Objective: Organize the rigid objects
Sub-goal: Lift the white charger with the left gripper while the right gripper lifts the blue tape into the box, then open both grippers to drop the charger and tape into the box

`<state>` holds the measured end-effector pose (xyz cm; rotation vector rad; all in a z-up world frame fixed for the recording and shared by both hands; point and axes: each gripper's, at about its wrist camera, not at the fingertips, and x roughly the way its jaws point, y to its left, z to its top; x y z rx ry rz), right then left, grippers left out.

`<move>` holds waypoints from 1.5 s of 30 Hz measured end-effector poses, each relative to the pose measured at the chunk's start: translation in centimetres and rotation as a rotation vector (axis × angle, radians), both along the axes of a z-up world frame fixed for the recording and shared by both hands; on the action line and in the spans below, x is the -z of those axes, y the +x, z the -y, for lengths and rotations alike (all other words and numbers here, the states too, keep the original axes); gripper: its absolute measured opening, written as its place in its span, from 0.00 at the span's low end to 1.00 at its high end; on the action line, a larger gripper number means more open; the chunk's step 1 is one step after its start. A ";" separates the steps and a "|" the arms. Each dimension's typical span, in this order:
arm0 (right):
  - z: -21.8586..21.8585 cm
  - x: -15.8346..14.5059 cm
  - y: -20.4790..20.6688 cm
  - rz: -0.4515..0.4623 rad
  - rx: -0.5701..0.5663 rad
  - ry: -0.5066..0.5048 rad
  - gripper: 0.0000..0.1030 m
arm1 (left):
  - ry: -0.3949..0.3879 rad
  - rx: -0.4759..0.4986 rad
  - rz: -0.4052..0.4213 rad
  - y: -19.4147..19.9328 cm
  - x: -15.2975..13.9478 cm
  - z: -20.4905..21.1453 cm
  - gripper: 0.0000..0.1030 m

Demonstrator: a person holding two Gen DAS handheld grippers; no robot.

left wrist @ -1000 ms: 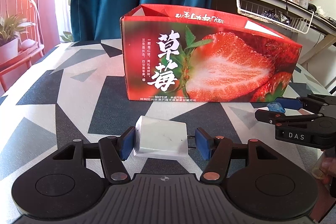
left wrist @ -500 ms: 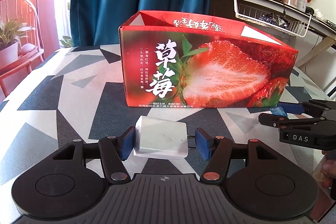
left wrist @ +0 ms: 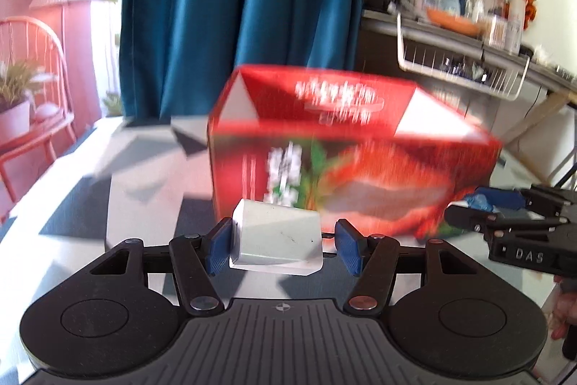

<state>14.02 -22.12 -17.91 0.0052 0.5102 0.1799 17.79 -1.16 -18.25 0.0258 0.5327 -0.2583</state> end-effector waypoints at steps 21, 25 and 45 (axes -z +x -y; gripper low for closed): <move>2.4 -4.5 10.0 0.028 0.026 -0.011 0.51 | -0.053 0.089 -0.007 10.6 -4.0 3.6 0.62; 2.8 -3.6 11.5 -0.010 0.021 -0.016 0.51 | -0.012 0.113 -0.026 12.2 -3.2 4.4 0.62; 2.7 -5.9 11.6 -0.018 0.040 0.059 0.92 | 0.037 0.123 0.010 10.9 -5.4 5.2 1.00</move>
